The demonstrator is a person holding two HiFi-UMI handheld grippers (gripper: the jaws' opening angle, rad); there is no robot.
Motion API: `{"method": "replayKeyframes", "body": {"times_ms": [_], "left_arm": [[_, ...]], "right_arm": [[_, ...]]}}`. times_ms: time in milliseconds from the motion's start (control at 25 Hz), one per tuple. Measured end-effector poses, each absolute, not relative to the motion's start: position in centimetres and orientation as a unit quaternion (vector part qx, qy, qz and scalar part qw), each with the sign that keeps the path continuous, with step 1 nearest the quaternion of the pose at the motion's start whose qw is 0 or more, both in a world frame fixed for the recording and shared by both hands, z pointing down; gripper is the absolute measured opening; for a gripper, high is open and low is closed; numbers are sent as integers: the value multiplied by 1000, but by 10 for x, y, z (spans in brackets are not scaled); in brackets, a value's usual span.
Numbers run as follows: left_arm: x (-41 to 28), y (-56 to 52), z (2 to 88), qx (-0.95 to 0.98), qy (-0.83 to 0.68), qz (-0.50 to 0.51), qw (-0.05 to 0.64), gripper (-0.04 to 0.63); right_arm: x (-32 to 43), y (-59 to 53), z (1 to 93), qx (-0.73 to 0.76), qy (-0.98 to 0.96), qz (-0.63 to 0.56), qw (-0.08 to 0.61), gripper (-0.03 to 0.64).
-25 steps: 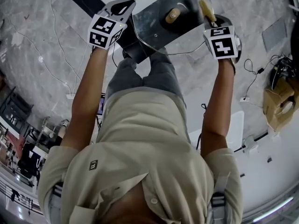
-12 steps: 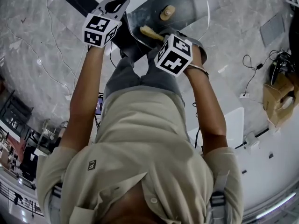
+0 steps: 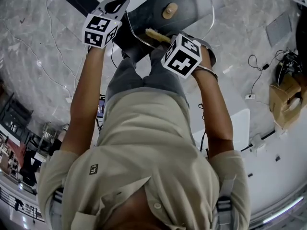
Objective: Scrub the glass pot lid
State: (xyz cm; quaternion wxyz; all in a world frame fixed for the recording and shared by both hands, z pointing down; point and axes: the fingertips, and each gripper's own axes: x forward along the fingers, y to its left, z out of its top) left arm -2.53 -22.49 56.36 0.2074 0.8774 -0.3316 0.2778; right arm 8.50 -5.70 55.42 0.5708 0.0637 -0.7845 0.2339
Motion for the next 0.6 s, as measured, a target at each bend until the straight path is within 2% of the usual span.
{"method": "replayKeyframes", "body": {"times_ms": [600], "left_arm": [[-19,-228,559,881,-323,297,176,15]], "right_arm": [[215,-144,550,211,-728,260,598,51]]}}
